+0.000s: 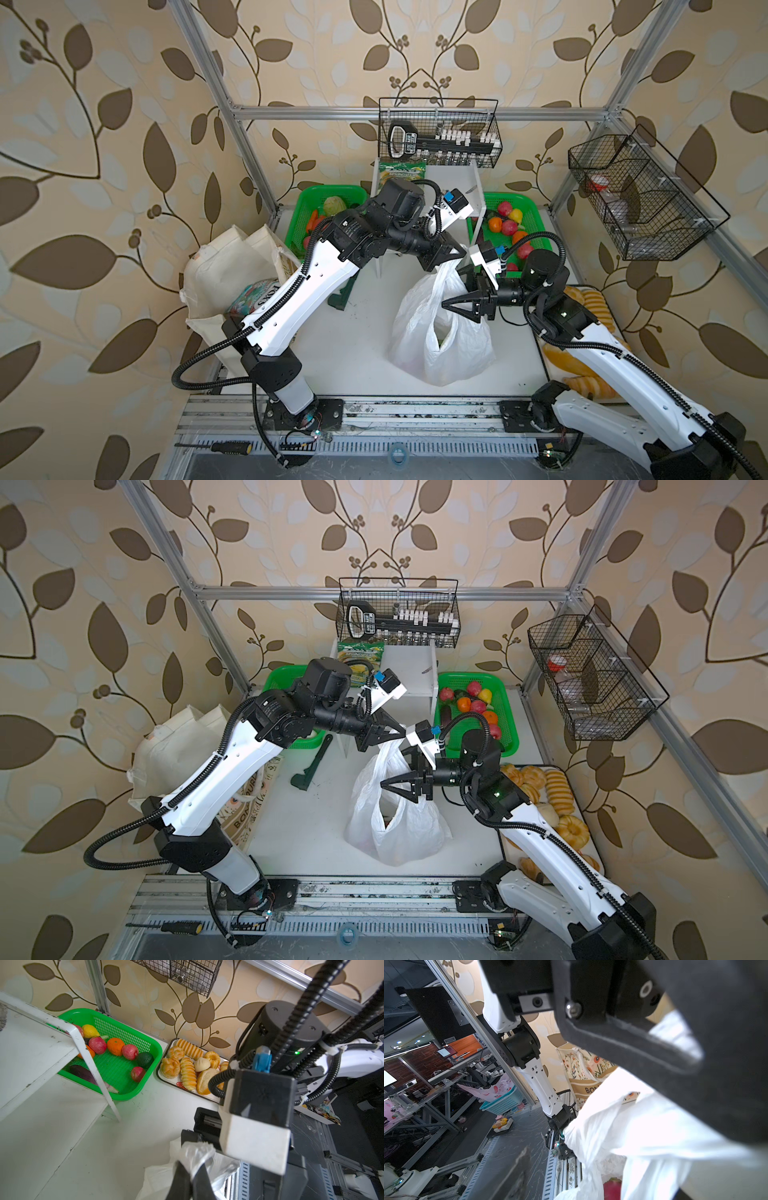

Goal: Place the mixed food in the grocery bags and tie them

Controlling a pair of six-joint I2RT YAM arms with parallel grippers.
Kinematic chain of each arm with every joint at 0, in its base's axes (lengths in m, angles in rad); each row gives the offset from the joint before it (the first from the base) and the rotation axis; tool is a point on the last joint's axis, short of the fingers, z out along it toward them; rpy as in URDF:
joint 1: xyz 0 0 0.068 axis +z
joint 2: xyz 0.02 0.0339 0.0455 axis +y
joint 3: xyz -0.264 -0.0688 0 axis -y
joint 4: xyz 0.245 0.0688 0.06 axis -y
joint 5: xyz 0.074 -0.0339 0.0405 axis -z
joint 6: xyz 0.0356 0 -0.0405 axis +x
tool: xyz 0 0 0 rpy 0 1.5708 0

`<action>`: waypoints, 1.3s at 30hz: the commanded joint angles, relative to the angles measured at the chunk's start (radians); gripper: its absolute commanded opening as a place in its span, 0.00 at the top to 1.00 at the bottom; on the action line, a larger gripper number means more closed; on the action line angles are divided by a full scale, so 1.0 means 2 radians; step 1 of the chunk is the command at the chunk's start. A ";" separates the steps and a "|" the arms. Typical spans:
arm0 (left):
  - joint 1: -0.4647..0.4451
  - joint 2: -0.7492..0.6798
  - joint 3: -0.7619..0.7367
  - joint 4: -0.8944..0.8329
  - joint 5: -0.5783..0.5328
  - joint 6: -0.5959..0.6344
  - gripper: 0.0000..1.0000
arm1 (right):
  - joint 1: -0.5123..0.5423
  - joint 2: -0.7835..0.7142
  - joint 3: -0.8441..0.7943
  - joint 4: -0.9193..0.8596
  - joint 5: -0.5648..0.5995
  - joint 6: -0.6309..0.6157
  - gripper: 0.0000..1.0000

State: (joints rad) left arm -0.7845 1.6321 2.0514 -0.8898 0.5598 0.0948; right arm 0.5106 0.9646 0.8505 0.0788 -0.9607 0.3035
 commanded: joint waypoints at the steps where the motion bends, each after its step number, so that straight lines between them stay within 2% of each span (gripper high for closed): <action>1: 0.002 -0.010 0.003 0.029 0.009 -0.008 1.00 | 0.009 0.000 0.011 0.020 0.034 -0.001 0.24; 5: 0.002 -0.011 0.003 0.030 0.026 -0.008 1.00 | 0.008 -0.001 -0.008 0.064 0.109 0.038 0.25; 8: 0.002 -0.012 0.003 0.028 0.045 -0.004 1.00 | 0.009 0.009 -0.012 0.090 0.091 0.055 0.28; 15: 0.002 -0.014 0.003 0.027 0.070 0.005 1.00 | 0.011 0.024 -0.010 0.076 0.074 0.045 0.32; 25: 0.002 -0.008 0.003 0.028 0.078 0.007 1.00 | 0.011 0.031 -0.013 0.075 0.067 0.043 0.65; 33: 0.002 -0.016 -0.018 0.030 0.054 0.008 0.97 | 0.008 0.035 -0.015 0.080 0.068 0.059 0.91; 34: 0.002 -0.019 -0.022 0.033 0.046 0.006 0.95 | 0.006 0.036 -0.017 0.083 0.069 0.062 0.94; 35: 0.002 -0.025 -0.027 0.035 0.033 0.004 0.82 | 0.005 0.036 -0.020 0.086 0.071 0.065 0.96; 36: 0.002 -0.029 -0.031 0.039 0.021 0.003 0.62 | 0.003 0.036 -0.022 0.089 0.073 0.066 0.97; 39: 0.002 -0.049 -0.048 0.054 -0.022 -0.008 0.44 | 0.000 0.036 -0.029 0.095 0.077 0.073 0.98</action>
State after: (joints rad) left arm -0.7841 1.6161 1.9656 -0.8398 0.5983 0.0830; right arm 0.5182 1.0309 0.8143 0.2363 -0.8104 0.4305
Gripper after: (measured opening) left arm 0.513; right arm 0.048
